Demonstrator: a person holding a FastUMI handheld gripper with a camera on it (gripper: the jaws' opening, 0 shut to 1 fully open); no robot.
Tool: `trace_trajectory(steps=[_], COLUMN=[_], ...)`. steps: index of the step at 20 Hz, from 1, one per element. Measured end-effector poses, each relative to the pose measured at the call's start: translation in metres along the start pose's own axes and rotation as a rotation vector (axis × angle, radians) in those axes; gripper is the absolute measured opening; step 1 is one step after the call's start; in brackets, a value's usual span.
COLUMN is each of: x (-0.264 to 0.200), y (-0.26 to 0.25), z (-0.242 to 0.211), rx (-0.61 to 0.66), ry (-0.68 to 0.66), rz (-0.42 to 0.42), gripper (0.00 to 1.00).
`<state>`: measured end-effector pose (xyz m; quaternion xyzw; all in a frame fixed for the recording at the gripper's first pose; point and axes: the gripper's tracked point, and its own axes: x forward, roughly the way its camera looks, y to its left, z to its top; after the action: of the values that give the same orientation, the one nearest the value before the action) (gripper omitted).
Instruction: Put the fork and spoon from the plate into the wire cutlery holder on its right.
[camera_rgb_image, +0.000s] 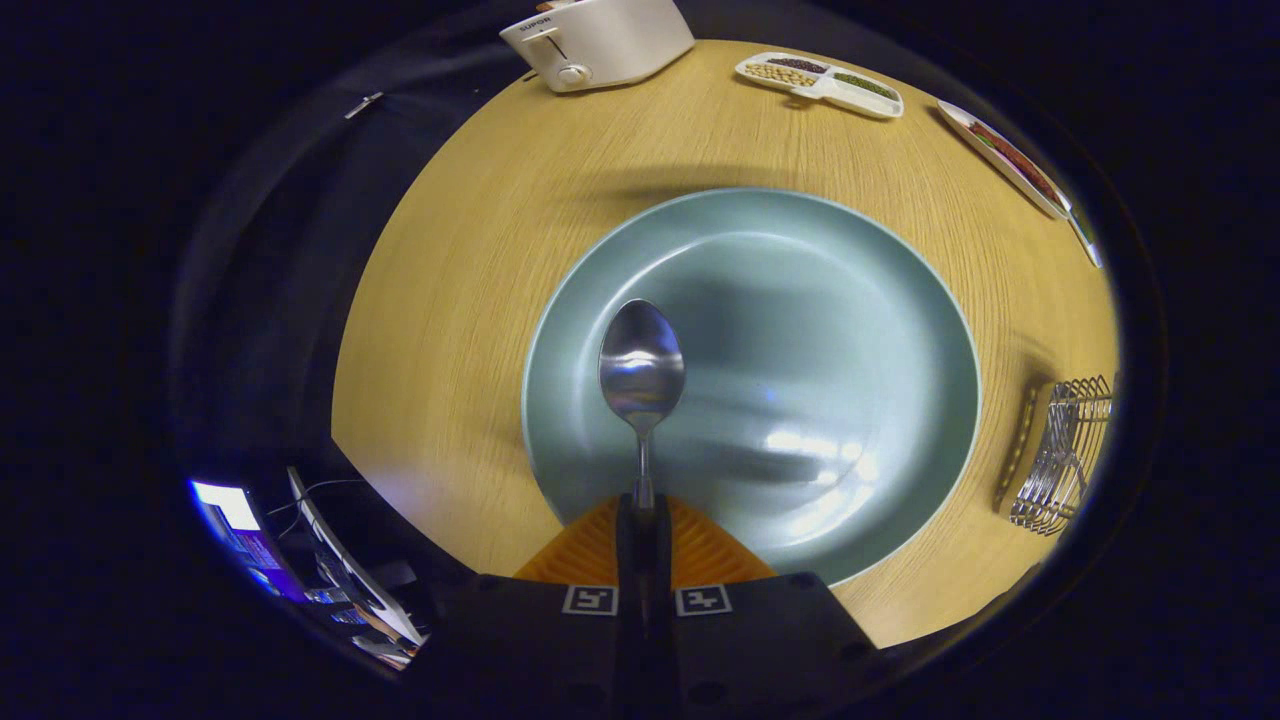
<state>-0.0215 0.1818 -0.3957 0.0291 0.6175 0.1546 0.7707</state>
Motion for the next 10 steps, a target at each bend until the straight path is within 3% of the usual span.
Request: trace_trajectory(steps=[6,10], x=[-0.025,-0.066], y=[-0.009,-0.018], z=[0.019,0.015], rx=[0.032,0.028], ry=[-0.052,-0.071], rz=[0.023,0.054], gripper=[0.06,0.06])
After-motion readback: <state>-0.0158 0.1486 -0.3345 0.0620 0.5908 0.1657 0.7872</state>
